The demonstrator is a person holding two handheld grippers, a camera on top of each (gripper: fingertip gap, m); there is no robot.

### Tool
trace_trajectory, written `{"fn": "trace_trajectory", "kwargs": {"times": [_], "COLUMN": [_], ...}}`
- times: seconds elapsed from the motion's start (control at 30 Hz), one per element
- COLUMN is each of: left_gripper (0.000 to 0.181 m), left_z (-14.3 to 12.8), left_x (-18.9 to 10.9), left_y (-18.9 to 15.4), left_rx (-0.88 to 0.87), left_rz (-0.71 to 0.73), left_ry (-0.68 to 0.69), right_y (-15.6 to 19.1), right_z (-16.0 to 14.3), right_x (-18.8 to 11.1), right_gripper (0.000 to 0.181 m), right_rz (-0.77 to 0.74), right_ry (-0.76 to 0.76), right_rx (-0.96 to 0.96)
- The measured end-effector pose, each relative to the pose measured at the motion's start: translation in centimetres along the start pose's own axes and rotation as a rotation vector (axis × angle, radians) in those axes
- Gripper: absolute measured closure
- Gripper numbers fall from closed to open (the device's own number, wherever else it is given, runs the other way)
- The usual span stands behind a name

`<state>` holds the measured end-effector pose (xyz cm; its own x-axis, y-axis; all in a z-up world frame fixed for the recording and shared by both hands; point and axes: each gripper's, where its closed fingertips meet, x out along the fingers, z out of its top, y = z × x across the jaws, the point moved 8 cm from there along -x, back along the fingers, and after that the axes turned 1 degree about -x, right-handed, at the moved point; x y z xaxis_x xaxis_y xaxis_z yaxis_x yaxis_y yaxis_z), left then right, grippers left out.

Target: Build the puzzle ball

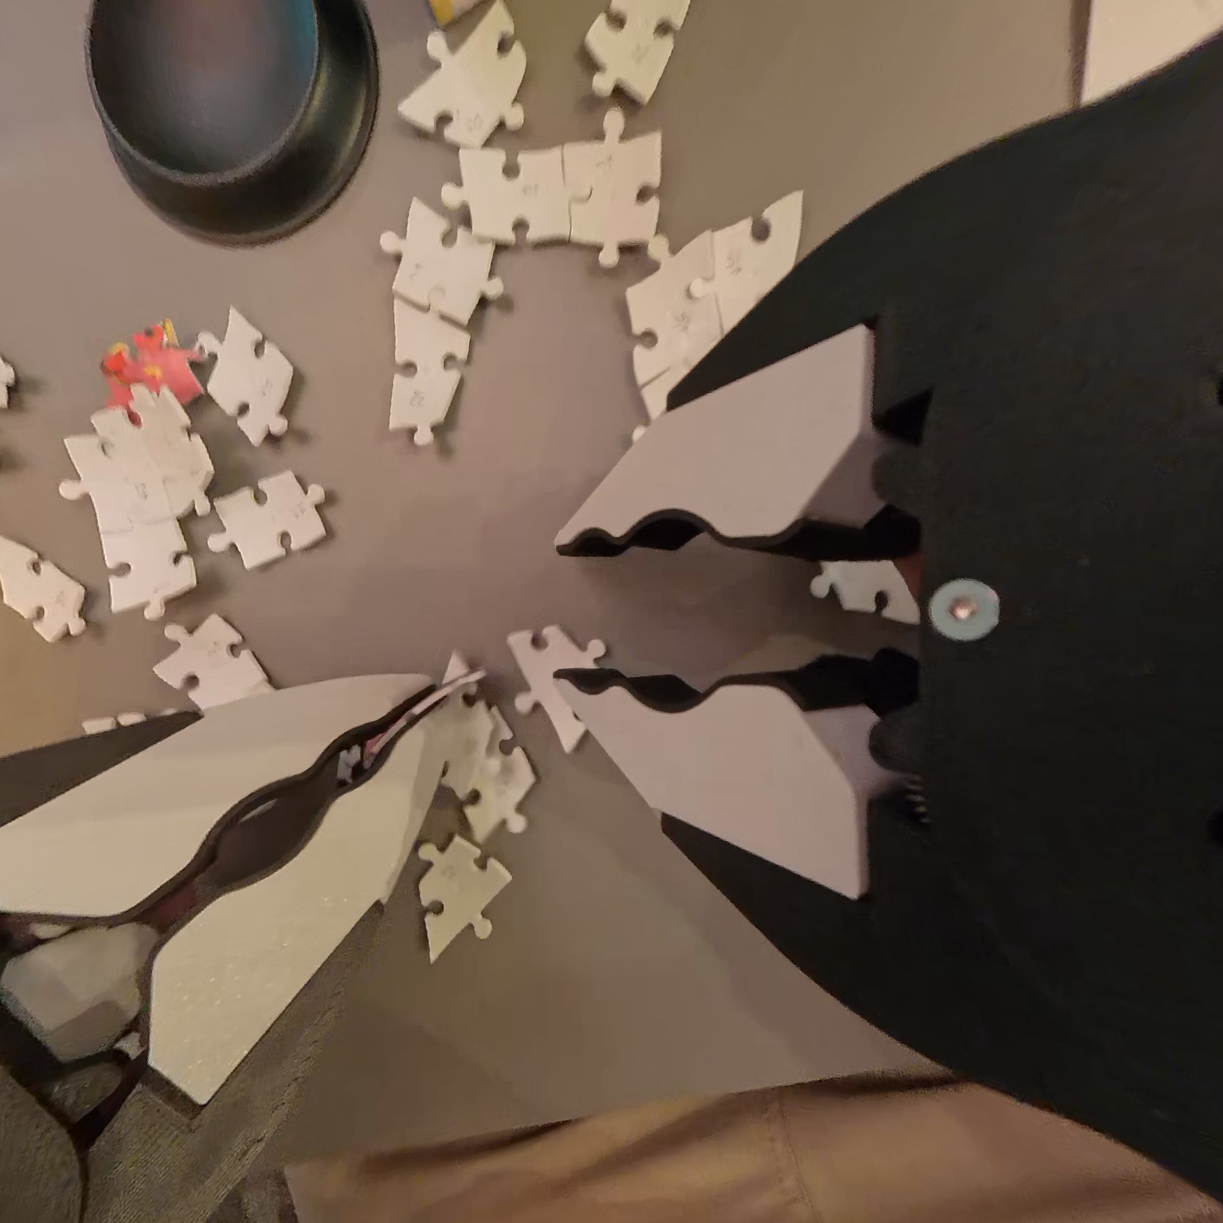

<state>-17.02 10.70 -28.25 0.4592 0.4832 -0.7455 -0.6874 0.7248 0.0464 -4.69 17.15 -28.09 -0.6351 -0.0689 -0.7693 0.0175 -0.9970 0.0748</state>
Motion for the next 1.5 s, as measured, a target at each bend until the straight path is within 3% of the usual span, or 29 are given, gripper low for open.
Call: {"fn": "trace_trajectory", "kwargs": {"times": [0.1,0.2,0.4,0.53,0.6,0.67,0.87,0.93,1.17,1.23,1.5], "left_gripper": [0.178,0.153,0.144,0.14,0.132,0.144,0.146,0.163,0.163,0.163,0.163], "left_z": [0.3,0.0,-2.0,-2.2,-2.7,-2.4,-2.7,-3.1,-4.2,-4.4,-5.0], "left_x": [-1.3,-2.6,-3.8,-2.4,-1.2,-1.0,-1.4,-1.9,-3.1,-3.2,-3.5], "left_y": [1.6,3.7,7.5,9.0,9.6,9.6,9.3,9.2,8.8,8.9,9.3], "left_rx": [-0.1,-0.179,-0.223,-0.203,-0.225,-0.275,-0.266,-0.279,-0.324,-0.349,-0.35], "left_rz": [0.048,0.13,0.295,0.334,0.317,0.257,0.207,0.195,0.124,0.109,0.12], "left_ry": [-0.092,-0.142,-0.075,-0.007,0.102,0.063,0.093,0.106,0.162,0.145,0.133], "right_y": [-1.1,-2.2,-4.6,-5.3,-5.3,-5.4,-5.9,-6.4,-7.3,-7.6,-6.8], "right_z": [-0.1,-0.4,0.0,1.0,1.6,2.1,6.1,7.6,10.8,11.4,10.9], "right_x": [-1.2,-2.2,-3.7,-2.2,-1.0,0.1,2.5,3.8,8.5,8.9,8.1], "right_gripper": [0.149,0.145,0.14,0.137,0.137,0.137,0.139,0.143,0.143,0.159,0.161], "right_rz": [-0.027,-0.071,-0.18,-0.162,-0.157,-0.154,-0.084,-0.059,0.016,-0.002,0.035], "right_ry": [-0.039,-0.049,-0.079,-0.044,-0.024,-0.004,-0.05,-0.039,0.124,0.144,0.119], "right_rx": [0.039,0.066,0.081,0.068,0.049,0.036,0.025,0.009,-0.065,-0.088,-0.135]}}
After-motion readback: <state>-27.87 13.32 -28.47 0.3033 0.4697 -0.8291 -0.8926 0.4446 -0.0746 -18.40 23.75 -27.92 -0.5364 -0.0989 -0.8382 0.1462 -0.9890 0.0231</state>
